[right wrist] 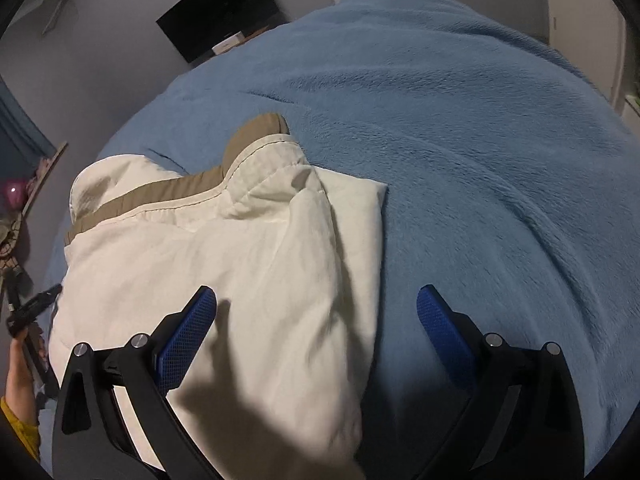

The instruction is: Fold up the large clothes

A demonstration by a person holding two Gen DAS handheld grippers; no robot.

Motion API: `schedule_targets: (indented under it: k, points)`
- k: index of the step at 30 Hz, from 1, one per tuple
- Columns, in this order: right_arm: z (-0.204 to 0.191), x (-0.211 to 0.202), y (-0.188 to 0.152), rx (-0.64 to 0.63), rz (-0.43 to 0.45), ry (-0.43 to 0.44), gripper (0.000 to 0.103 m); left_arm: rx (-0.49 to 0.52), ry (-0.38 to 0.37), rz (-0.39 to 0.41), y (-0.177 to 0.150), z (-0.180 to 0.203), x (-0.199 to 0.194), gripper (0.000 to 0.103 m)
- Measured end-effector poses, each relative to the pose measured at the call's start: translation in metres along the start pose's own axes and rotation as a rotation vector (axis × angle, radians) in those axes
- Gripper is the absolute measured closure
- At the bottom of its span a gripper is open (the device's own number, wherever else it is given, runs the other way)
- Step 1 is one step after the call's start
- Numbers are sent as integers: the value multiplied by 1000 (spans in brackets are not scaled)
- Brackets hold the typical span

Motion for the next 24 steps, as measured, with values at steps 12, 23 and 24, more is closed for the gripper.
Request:
schedule_targets:
  k: [12,23,24]
  points:
    - [-5,32,8,3,-39,182,18,29,-328,-72,-8,11,29,38]
    - [12,37,11,106,-29,360,43,-47,-460,-69,-9,0,39,39]
    - [12,39,12,109,-23,361,49,-39,-452,-66,-10,2,40,39]
Point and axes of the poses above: each gripper's, at about its wrist camera, not at the fingertips, and x roughly the way its jaws point, z to its right, y to its top, the point moved 8 cm from there along x, roughly the way its jaws point, and after that the axes turned 5 degrees about -x, right-handed, at the moved point
